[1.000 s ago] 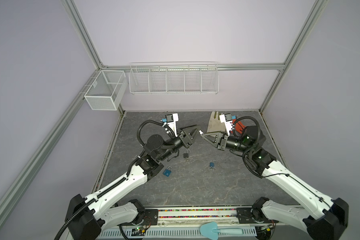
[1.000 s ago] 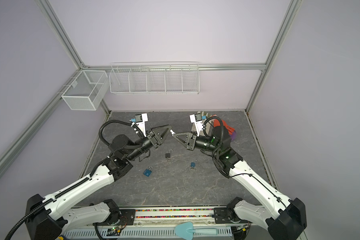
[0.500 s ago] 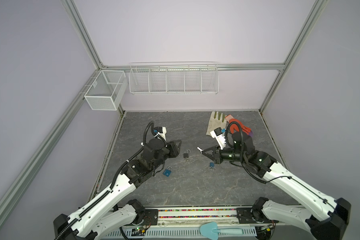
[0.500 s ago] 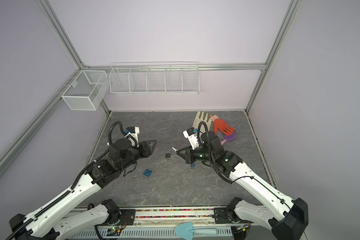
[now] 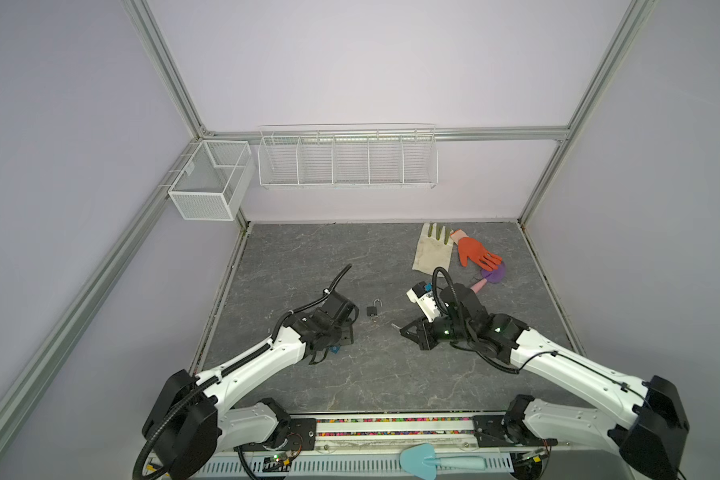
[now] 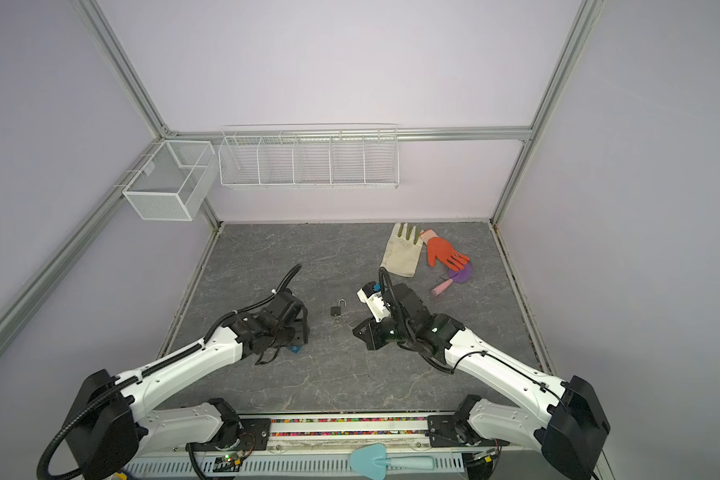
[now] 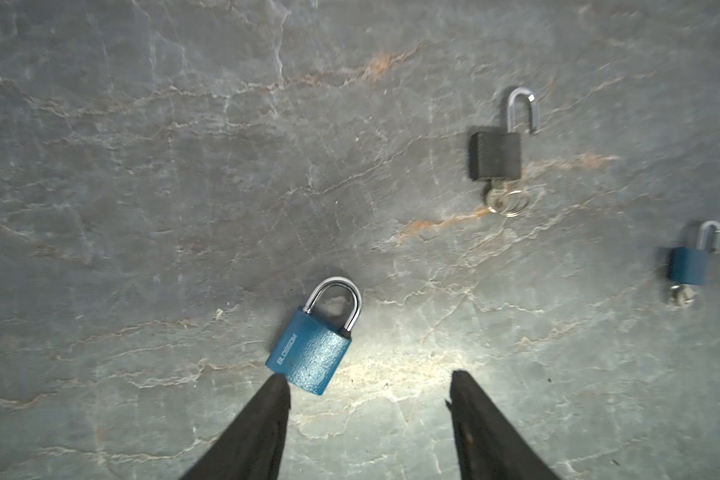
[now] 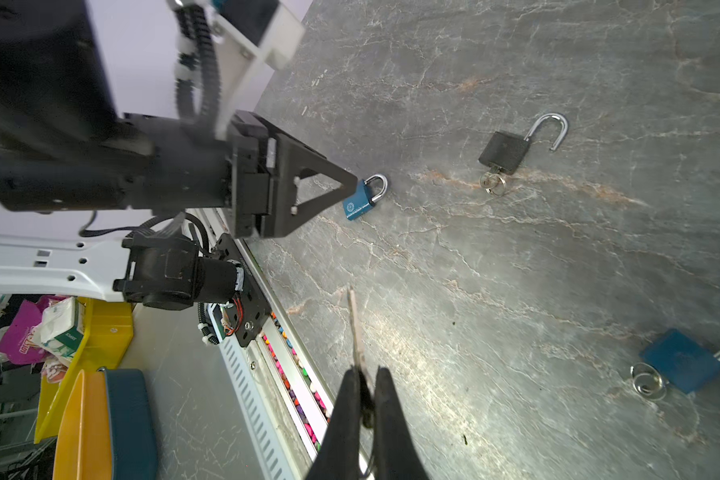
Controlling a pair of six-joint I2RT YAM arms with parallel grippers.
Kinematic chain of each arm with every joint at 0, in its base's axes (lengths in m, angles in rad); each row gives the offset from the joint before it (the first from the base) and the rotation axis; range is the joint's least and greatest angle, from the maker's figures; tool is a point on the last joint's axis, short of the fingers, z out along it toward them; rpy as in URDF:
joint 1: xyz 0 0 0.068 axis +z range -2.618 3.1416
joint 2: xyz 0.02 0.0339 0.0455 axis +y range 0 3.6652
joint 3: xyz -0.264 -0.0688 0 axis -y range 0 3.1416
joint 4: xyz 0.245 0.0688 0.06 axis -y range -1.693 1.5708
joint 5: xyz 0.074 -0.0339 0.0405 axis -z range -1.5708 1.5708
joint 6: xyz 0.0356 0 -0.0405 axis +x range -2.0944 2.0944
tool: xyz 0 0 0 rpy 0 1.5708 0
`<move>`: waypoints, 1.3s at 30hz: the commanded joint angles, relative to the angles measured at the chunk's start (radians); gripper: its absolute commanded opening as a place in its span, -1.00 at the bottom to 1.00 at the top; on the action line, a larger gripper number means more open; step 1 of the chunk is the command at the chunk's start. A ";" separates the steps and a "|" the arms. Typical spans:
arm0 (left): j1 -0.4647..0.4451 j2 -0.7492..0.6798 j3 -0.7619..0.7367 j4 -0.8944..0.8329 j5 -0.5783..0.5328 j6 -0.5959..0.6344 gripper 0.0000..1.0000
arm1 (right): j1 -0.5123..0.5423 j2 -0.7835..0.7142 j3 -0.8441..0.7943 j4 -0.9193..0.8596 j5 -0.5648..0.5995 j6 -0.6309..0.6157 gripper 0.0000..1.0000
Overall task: Unlock with the key
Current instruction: 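Grasp the blue padlock with the left gripper while the right gripper lowers the key, then lift the blue padlock with the left gripper while the right gripper brings the key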
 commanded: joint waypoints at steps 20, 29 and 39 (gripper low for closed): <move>0.046 0.266 0.048 -0.020 0.112 0.075 0.35 | 0.015 -0.006 0.002 0.014 0.007 -0.028 -0.87; 0.041 0.263 0.064 -0.086 0.052 -0.018 0.18 | 0.014 -0.009 -0.002 0.019 0.012 -0.026 -0.86; 0.038 0.343 0.100 -0.087 0.018 -0.098 -0.03 | 0.014 -0.009 -0.005 0.017 0.008 -0.026 -0.86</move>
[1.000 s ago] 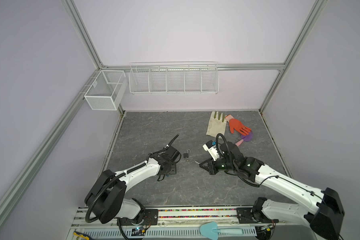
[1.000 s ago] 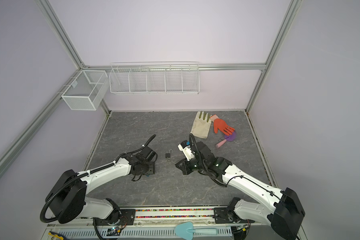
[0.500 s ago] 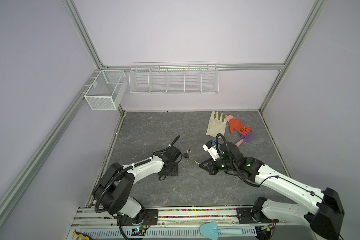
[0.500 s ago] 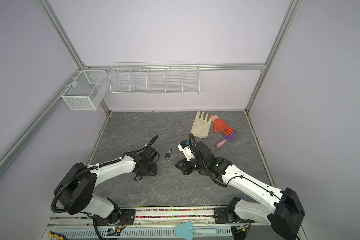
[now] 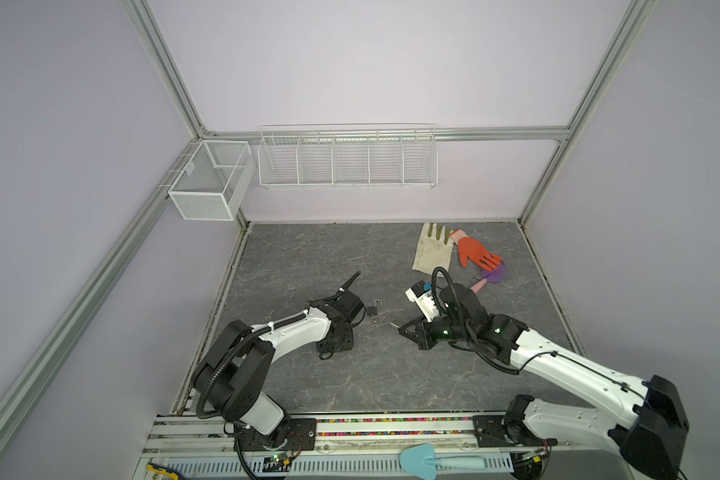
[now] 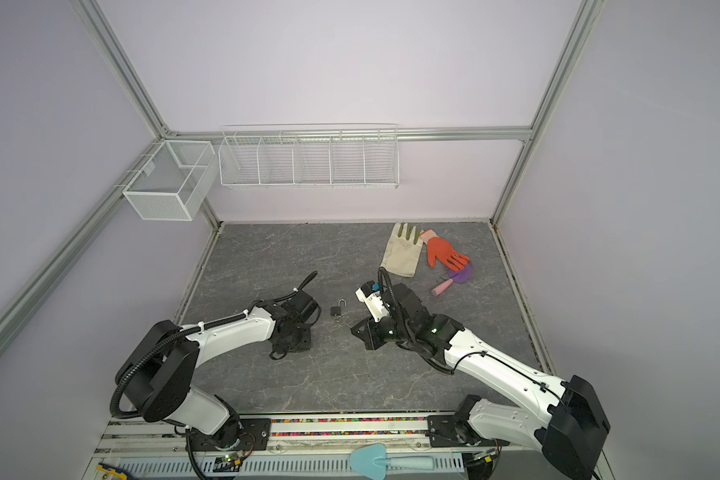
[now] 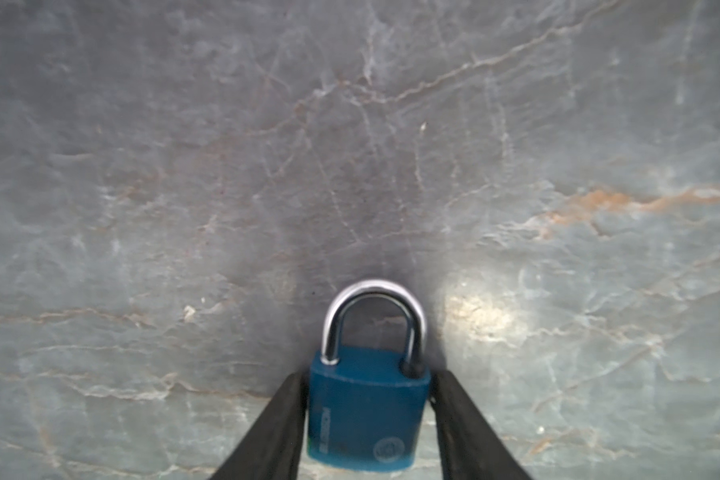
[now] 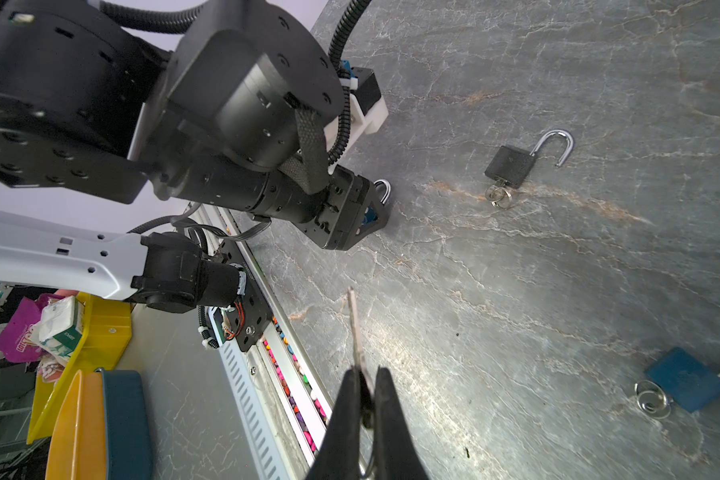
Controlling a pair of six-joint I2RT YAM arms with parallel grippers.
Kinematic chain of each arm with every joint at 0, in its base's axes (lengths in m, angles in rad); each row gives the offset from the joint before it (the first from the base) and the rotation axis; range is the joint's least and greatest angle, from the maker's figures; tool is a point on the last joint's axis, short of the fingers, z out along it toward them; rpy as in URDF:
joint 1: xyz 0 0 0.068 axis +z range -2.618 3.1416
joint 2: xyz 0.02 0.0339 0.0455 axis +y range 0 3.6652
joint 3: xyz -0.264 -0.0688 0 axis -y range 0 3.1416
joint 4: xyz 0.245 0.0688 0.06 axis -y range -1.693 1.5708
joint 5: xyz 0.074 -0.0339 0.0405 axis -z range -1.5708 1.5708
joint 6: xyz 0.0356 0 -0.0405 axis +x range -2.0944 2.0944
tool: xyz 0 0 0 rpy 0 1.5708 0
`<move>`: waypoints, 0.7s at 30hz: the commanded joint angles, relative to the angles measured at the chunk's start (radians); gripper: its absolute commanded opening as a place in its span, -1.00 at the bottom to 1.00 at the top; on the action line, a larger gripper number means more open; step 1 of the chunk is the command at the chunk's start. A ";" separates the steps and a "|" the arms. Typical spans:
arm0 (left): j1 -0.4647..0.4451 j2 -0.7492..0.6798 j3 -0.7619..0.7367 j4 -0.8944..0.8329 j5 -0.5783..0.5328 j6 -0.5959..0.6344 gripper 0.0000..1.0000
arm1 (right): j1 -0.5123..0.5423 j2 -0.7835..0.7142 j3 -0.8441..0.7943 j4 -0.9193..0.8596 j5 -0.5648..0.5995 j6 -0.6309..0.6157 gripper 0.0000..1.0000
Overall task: Unlock with the key
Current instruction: 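Lift the blue padlock with the left gripper while the right gripper brings the key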
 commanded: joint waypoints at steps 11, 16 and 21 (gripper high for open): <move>-0.030 0.065 0.047 -0.079 -0.078 -0.067 -0.11 | 0.006 -0.018 -0.013 -0.008 0.008 -0.028 -0.87; -0.048 0.050 0.045 -0.083 -0.074 -0.082 -0.11 | 0.006 -0.018 -0.013 -0.011 0.010 -0.033 -0.86; -0.047 0.056 0.034 -0.077 -0.078 -0.087 -0.18 | 0.006 -0.018 -0.011 -0.009 0.012 -0.034 -0.87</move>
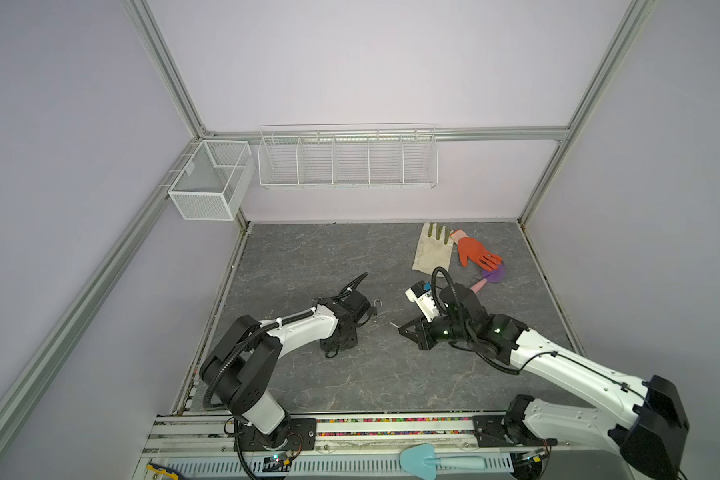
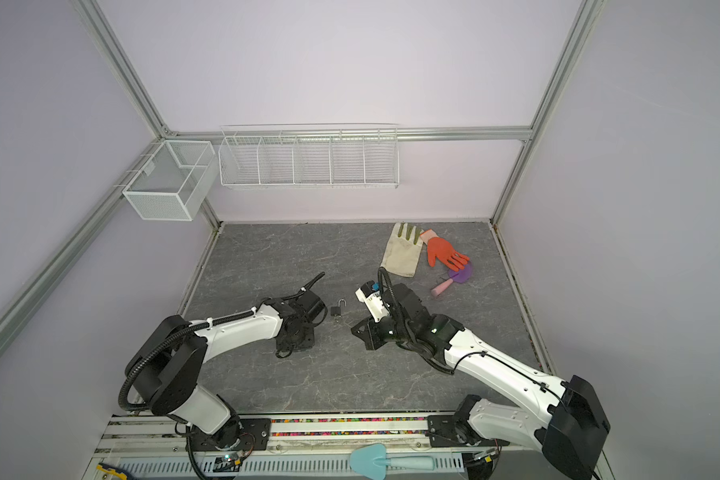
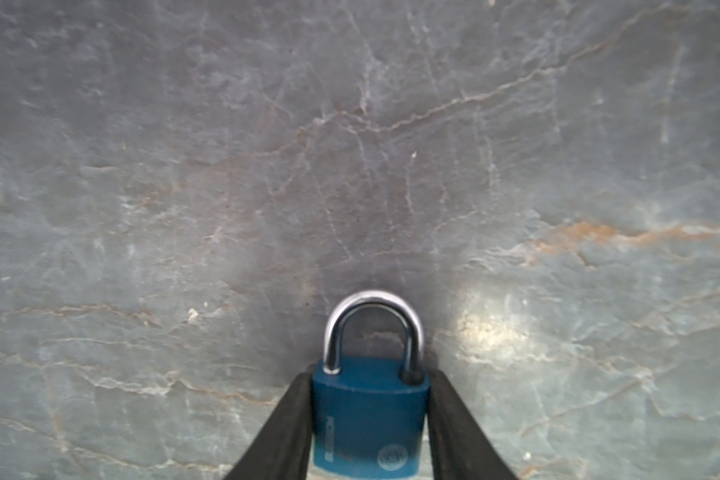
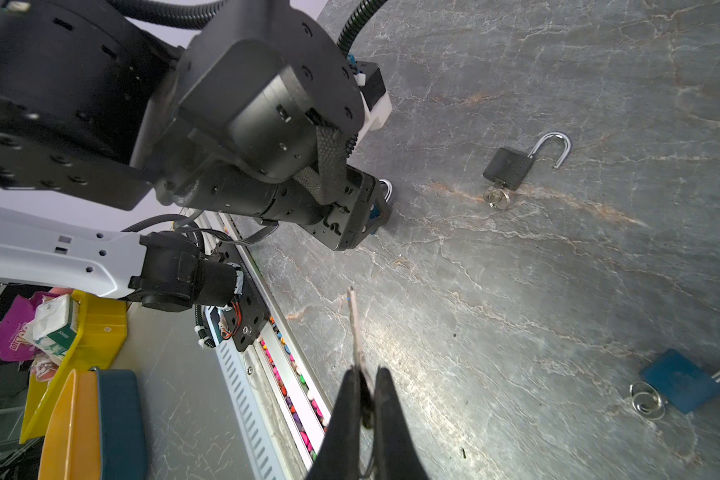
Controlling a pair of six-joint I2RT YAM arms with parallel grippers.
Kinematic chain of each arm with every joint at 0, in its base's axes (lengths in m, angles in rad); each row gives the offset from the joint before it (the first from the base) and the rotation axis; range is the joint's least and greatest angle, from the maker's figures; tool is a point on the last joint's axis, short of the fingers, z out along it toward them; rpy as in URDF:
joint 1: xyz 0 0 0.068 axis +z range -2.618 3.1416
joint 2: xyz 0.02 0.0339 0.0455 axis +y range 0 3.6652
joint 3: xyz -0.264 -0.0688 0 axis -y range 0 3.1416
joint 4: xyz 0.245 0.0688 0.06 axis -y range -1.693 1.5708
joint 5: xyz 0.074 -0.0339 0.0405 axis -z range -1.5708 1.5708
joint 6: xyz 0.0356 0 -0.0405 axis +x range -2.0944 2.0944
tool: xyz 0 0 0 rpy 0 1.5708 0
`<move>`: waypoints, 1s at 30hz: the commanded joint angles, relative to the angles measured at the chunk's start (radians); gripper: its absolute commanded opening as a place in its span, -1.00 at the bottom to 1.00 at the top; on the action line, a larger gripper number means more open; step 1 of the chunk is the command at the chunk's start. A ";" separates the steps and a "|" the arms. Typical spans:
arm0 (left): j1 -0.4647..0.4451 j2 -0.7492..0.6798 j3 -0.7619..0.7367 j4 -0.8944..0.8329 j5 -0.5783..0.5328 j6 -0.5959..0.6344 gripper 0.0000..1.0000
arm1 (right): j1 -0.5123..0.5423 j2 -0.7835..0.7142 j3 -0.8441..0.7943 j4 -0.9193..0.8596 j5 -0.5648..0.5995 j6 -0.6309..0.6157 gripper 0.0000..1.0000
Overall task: Unlock with the key
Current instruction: 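Lift the blue padlock with the left gripper while the right gripper brings the key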
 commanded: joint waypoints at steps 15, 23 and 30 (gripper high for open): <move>-0.005 -0.134 -0.042 0.029 -0.007 -0.146 -0.58 | 0.018 -0.006 0.026 -0.061 0.076 -0.014 -0.87; -0.005 -0.349 -0.012 0.045 0.000 -0.272 -0.66 | 0.104 0.007 0.107 -0.120 0.213 0.029 -0.86; -0.005 -0.510 -0.028 0.156 0.028 -0.401 -0.74 | 0.240 0.039 0.127 -0.064 0.363 0.101 -0.87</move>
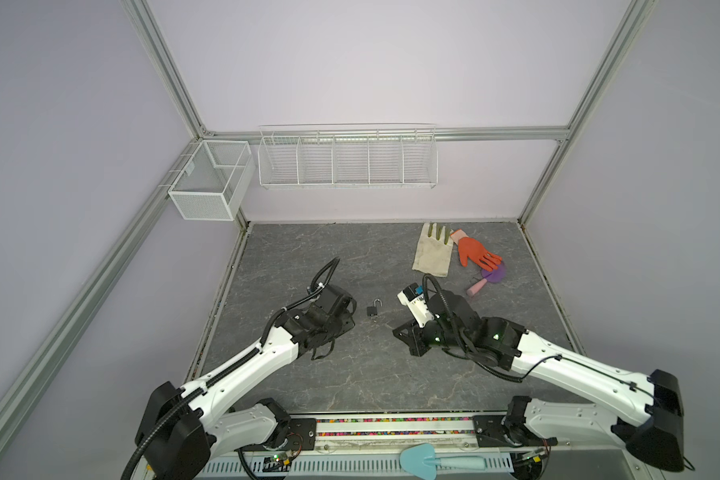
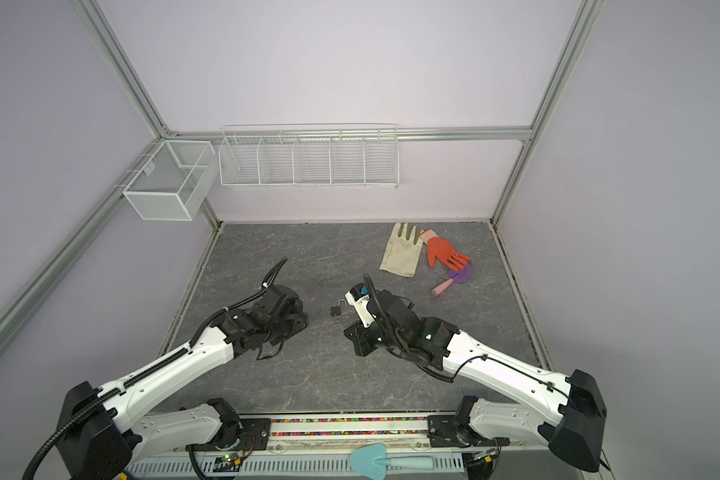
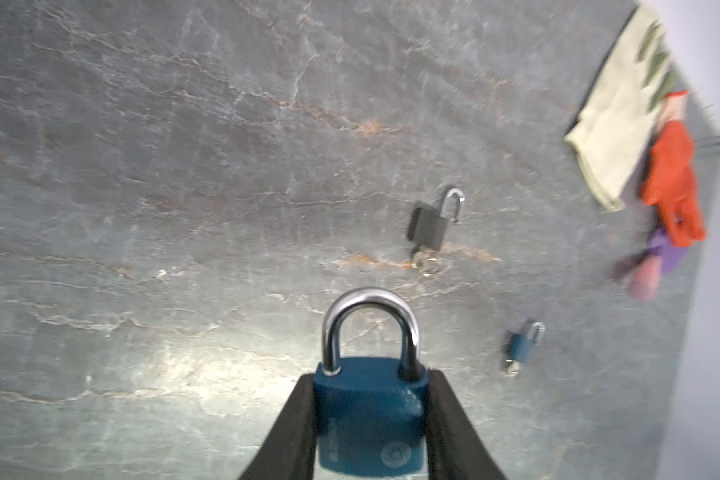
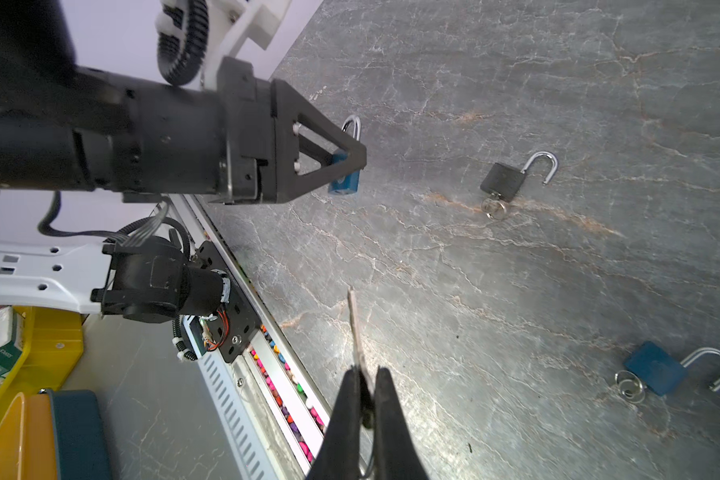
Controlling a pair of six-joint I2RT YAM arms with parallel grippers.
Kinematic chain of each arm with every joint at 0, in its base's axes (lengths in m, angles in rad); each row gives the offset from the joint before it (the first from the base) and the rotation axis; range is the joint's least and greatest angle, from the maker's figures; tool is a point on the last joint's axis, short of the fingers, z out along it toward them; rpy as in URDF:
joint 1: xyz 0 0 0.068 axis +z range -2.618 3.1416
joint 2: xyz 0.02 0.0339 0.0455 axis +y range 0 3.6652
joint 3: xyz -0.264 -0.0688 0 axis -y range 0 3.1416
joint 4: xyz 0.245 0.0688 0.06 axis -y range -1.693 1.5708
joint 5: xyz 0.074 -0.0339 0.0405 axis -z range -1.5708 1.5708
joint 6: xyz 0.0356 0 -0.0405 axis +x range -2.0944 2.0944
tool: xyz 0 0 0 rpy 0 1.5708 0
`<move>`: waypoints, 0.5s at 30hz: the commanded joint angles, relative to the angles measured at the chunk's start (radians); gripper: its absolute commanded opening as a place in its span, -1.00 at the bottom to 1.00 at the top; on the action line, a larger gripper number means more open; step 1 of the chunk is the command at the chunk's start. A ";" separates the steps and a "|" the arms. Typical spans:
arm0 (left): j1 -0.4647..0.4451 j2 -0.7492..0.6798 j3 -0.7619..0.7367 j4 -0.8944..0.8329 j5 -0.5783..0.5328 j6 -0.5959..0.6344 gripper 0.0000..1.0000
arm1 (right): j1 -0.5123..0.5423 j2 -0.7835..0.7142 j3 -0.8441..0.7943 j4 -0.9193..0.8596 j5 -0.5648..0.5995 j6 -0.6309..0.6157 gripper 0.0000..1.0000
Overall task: Unlock with the key
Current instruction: 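Lift the blue padlock with the left gripper while the right gripper brings the key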
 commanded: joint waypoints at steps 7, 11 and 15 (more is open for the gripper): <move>-0.005 -0.111 0.029 0.080 -0.006 -0.199 -0.74 | 0.143 0.113 0.054 0.082 0.223 0.067 -0.87; -0.006 -0.141 0.019 0.111 -0.003 -0.244 -0.75 | 0.166 0.169 0.071 0.140 0.259 0.087 -0.87; -0.006 -0.161 0.008 0.117 -0.002 -0.280 -0.77 | 0.173 0.220 0.103 0.169 0.277 0.095 -0.87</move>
